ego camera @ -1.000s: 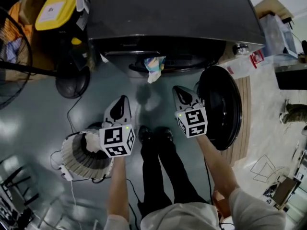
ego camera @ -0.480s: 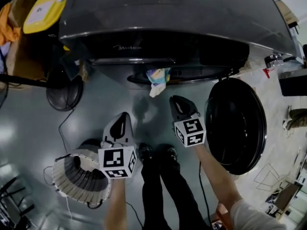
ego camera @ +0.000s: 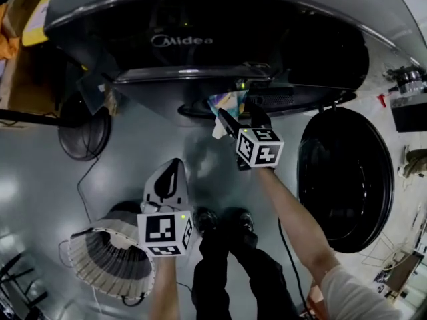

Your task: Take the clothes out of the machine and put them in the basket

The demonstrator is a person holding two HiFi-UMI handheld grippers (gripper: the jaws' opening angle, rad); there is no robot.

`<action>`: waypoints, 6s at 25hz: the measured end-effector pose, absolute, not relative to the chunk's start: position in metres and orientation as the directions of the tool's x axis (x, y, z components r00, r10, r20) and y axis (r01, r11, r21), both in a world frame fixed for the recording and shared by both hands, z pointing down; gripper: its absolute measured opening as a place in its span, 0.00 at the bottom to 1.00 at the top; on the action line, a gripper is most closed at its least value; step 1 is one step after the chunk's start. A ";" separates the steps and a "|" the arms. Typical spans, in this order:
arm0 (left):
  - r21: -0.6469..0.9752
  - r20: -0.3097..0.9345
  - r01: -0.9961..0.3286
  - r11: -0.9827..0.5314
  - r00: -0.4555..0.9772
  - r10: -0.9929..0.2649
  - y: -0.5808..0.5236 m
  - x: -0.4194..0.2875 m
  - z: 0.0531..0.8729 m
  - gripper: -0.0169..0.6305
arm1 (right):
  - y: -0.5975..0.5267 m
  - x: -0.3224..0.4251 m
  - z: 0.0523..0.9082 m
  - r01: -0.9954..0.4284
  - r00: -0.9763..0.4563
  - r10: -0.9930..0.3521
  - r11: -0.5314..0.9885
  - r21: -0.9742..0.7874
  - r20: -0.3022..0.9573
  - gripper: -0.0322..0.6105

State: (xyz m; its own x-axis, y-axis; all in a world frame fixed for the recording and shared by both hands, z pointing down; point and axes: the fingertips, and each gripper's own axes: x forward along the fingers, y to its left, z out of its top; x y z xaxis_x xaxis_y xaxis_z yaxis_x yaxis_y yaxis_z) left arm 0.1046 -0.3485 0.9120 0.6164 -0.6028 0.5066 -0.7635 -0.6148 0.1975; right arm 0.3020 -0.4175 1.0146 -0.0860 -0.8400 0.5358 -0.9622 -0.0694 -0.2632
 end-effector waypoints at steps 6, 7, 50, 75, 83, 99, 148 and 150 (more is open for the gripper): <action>0.200 0.529 -0.774 -0.600 0.601 -0.599 -0.361 0.098 0.924 0.05 | -0.450 0.314 1.051 -0.945 -0.048 -0.798 -0.158 -0.286 0.600 0.70; 0.200 0.513 -0.774 -0.600 0.605 -0.609 -0.364 0.097 0.926 0.05 | -0.452 0.314 1.056 -0.946 -0.047 -0.791 -0.160 -0.281 0.610 0.70; 0.224 0.435 -0.789 -0.573 0.607 -0.665 -0.329 0.106 0.688 0.05 | -0.285 0.304 0.732 -0.998 -0.034 -0.868 0.051 0.022 0.496 0.17; 0.186 0.289 -0.881 -0.436 0.473 -0.832 -0.253 0.057 0.411 0.05 | -0.203 0.271 0.389 -0.962 -0.239 -0.930 0.265 0.061 0.279 0.17; 0.151 0.259 -0.940 -0.307 0.338 -0.905 -0.213 0.000 0.371 0.05 | -0.203 0.242 0.352 -0.926 -0.349 -0.910 0.371 0.066 0.225 0.17; 0.149 0.249 -0.986 0.075 -0.036 -0.968 -0.098 -0.195 0.356 0.05 | -0.177 0.017 0.345 -0.672 -0.708 -0.670 0.736 0.079 0.223 0.17; 0.237 0.543 -0.755 0.611 -0.419 -0.728 0.086 -0.485 0.576 0.05 | -0.073 -0.354 0.676 -0.204 -0.710 -0.114 0.978 -0.049 0.695 0.19; 0.236 0.551 -0.751 0.617 -0.419 -0.721 0.085 -0.488 0.584 0.05 | -0.075 -0.362 0.698 -0.201 -0.705 -0.076 0.975 -0.097 0.705 0.21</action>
State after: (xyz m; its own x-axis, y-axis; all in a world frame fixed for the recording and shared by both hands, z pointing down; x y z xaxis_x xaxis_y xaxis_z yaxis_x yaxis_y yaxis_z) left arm -0.4883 0.0854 0.5841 -0.4191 -0.7215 0.5512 -0.7512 0.6165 0.2358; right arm -0.3619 -0.0746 0.6982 -0.7048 -0.0756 0.7054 -0.2012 0.9748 -0.0967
